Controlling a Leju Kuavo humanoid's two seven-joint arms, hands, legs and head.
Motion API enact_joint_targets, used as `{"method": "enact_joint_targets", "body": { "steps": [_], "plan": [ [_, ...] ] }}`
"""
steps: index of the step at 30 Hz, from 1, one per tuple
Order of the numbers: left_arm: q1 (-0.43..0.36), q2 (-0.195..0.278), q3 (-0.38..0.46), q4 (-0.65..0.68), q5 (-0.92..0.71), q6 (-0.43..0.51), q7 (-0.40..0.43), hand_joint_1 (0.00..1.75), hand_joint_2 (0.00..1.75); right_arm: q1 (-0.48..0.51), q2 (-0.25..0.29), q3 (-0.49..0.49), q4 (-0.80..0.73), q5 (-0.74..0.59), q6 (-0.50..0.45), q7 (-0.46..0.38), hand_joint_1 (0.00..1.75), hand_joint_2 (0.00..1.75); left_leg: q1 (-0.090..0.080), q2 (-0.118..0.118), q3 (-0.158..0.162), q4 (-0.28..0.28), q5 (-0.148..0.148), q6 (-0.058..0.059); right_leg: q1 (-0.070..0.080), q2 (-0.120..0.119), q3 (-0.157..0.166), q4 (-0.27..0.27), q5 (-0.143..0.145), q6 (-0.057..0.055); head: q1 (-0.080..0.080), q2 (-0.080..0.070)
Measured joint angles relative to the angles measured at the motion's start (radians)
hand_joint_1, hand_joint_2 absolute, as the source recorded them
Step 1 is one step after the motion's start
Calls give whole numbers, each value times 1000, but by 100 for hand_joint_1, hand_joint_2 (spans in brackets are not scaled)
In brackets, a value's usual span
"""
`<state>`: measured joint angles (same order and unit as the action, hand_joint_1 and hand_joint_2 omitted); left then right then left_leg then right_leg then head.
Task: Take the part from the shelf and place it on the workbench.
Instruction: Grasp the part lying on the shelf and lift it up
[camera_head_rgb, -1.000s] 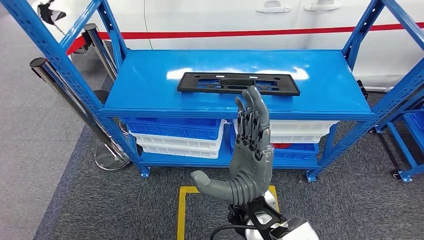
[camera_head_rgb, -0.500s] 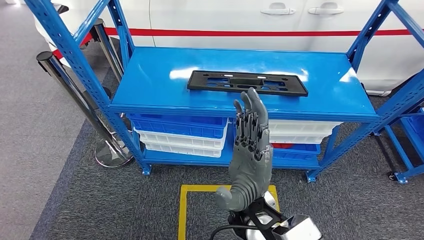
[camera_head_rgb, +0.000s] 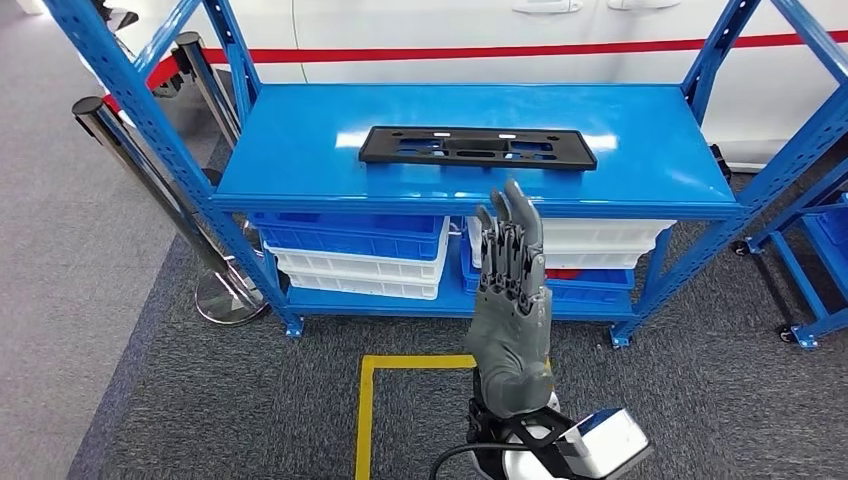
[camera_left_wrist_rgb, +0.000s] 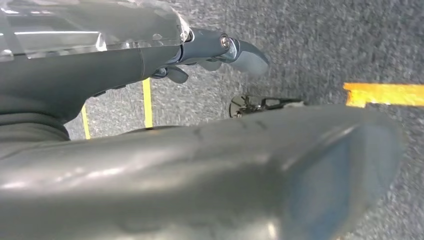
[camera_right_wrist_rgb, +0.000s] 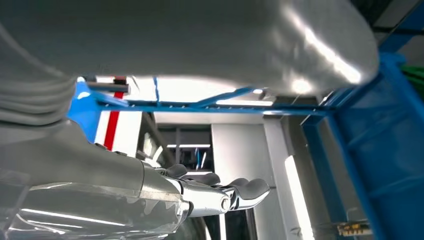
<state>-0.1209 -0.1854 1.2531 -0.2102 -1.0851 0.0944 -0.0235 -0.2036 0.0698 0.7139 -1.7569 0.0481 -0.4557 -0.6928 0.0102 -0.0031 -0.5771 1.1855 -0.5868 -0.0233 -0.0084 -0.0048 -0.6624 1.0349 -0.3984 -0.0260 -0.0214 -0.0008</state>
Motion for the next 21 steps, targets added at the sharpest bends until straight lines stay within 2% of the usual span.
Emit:
{"method": "enact_joint_targets", "body": {
  "steps": [2,3,6,7,8,9,11,12,13,14,16,17,18,19,21],
  "plan": [
    [-3,0,0,0,-5,8,-6,0,0,9,5,-16,1,6,4,0,0,0,-3,0,88,-141,32,9,1,0,-10,1,12,8,0,0],
    [-4,0,0,0,-7,12,-10,0,0,13,7,-22,1,10,6,0,0,0,-7,0,110,-182,39,15,1,0,-11,0,19,14,1,0],
    [-1,0,0,0,-7,15,-29,0,0,28,8,-36,1,19,15,0,0,0,-13,0,112,-200,55,31,-3,-1,-10,-8,37,34,1,0],
    [0,0,0,0,-6,14,-36,0,0,32,9,-41,1,21,18,0,0,0,-12,1,111,-204,65,37,-5,0,-13,-3,33,39,1,0],
    [0,0,0,0,-5,14,-41,0,0,35,9,-46,1,24,22,0,0,0,-10,3,107,-207,75,43,-6,2,-23,18,14,43,1,0],
    [-1,-1,0,0,-5,13,-44,0,0,38,9,-50,1,26,26,0,0,0,-8,5,101,-209,85,48,-6,3,-42,62,-21,47,2,0],
    [-1,-1,0,0,-5,13,-47,0,0,44,9,-57,1,31,30,0,0,0,-9,7,87,-209,91,54,-7,3,-89,192,-100,53,3,0],
    [0,-1,0,0,-5,13,-47,0,0,48,9,-60,2,32,30,0,0,0,-9,7,81,-208,91,54,-8,3,-106,244,-121,55,3,0],
    [2,-1,0,0,-5,14,-48,0,0,52,9,-62,3,35,30,0,0,0,-9,6,78,-208,90,53,-8,3,-107,264,-122,56,3,0],
    [3,-1,0,0,-5,14,-49,0,0,55,9,-64,4,37,30,0,0,0,-9,6,77,-207,90,51,-8,3,-90,248,-106,56,3,0],
    [4,-1,0,0,-5,16,-50,0,0,57,9,-68,4,43,30,0,0,0,-8,6,83,-205,85,45,-8,2,-10,127,-57,52,3,0],
    [3,-1,0,0,-5,17,-51,0,0,58,9,-70,4,46,30,0,0,0,-10,7,85,-203,80,40,-7,2,29,62,-46,48,3,0],
    [2,-2,0,0,-5,19,-51,0,0,59,10,-71,4,49,30,0,0,0,-11,7,87,-202,76,34,-5,2,56,16,-45,42,2,0],
    [2,-2,0,0,-5,20,-51,0,0,62,10,-73,4,51,30,0,0,0,-13,7,88,-203,71,29,-3,3,69,-6,-53,34,2,0],
    [0,-2,0,0,-6,22,-52,0,0,68,12,-76,3,55,31,0,0,0,-13,8,94,-208,63,18,-1,4,78,-12,-65,19,1,0]
  ]
}}
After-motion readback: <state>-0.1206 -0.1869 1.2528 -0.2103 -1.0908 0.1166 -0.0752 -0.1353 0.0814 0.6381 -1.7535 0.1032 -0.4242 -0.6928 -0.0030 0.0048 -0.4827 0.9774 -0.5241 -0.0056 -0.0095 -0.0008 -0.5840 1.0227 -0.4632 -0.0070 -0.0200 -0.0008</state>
